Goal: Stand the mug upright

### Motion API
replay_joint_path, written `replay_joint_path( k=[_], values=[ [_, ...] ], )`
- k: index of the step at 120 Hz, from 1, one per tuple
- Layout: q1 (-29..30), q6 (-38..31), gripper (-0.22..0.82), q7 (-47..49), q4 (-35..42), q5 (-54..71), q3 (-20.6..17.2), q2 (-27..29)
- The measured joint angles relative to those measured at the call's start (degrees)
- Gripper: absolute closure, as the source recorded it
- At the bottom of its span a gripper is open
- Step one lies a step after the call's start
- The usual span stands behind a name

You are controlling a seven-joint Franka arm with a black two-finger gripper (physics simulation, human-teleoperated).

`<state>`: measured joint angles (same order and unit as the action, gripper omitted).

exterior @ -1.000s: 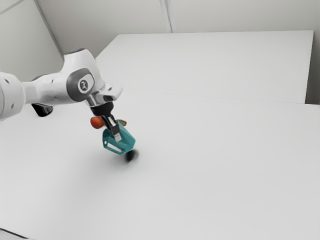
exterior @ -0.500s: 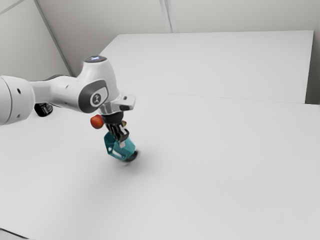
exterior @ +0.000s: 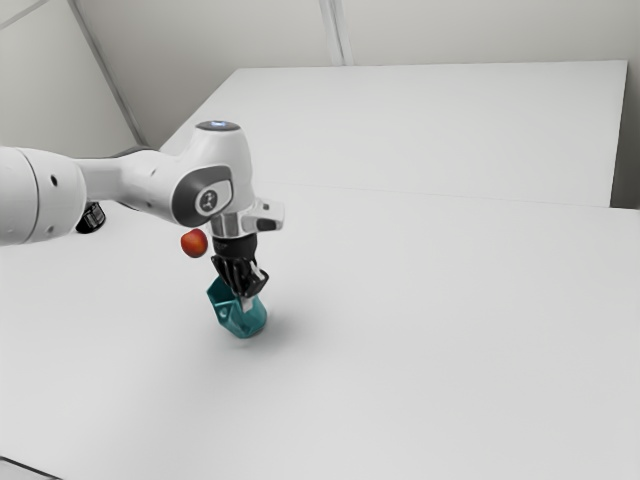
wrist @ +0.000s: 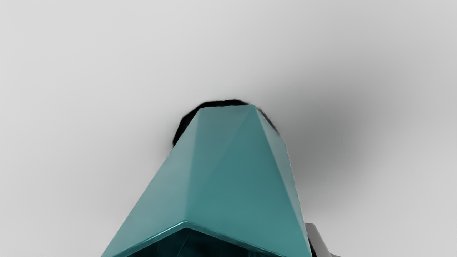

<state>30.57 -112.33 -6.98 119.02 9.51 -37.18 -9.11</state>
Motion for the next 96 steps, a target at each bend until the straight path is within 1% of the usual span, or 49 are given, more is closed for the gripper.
replay_joint_path(
  k=[22,36,51,69,80,96],
  values=[
    [-0.20,0.10,0.55,2.30,0.01,0.12,0.01,0.02],
    [-0.71,0.00,0.44,3.43,0.01,0.13,0.01,0.47],
    [-0.64,-0.31,0.35,4.41,-0.03,0.03,-0.24,2.60],
    [-0.54,-0.37,0.28,5.22,-1.23,-0.46,-0.42,7.28],
    [-0.14,0.29,0.19,5.66,-2.05,-0.85,-0.66,10.35],
    [-0.45,3.49,0.10,6.21,-8.50,-2.11,-1.39,10.75]
  ],
)
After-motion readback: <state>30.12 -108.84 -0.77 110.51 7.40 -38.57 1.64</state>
